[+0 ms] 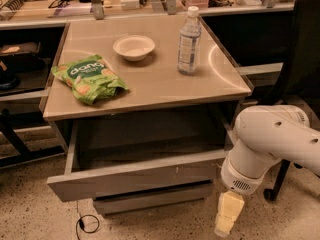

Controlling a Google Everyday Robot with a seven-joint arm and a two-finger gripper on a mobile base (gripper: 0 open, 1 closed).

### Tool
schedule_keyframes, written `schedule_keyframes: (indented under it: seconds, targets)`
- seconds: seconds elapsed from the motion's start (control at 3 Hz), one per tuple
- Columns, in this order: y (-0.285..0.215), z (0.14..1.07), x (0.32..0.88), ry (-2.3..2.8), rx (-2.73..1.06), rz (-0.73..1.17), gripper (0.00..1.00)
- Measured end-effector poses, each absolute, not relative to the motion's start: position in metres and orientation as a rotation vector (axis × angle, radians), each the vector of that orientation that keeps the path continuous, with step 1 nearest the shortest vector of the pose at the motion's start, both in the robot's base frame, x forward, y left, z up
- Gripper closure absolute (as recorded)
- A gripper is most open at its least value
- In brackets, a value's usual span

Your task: Close top drawer

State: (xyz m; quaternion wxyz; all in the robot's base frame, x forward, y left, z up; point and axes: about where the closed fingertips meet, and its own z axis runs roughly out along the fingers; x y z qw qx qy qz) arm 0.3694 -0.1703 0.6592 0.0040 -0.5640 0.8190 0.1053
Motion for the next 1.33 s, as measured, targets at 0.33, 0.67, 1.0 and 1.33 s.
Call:
schedule_keyframes:
  seconds: [0.33, 0.67, 1.0, 1.33]
  targets:
    - [-0.1703, 0.6592, 0.3693, 2.566, -1.767, 0.330, 0.17]
    - [-0.1703, 0.6592, 0.3693, 2.566, -1.767, 0.330, 0.40]
    - [-0.1703, 0.6593, 0.3694, 2.566, -1.768, 0.330, 0.63]
    - [-0.1699, 0.6594, 0.3698, 2.565, -1.770, 0.329, 0.87]
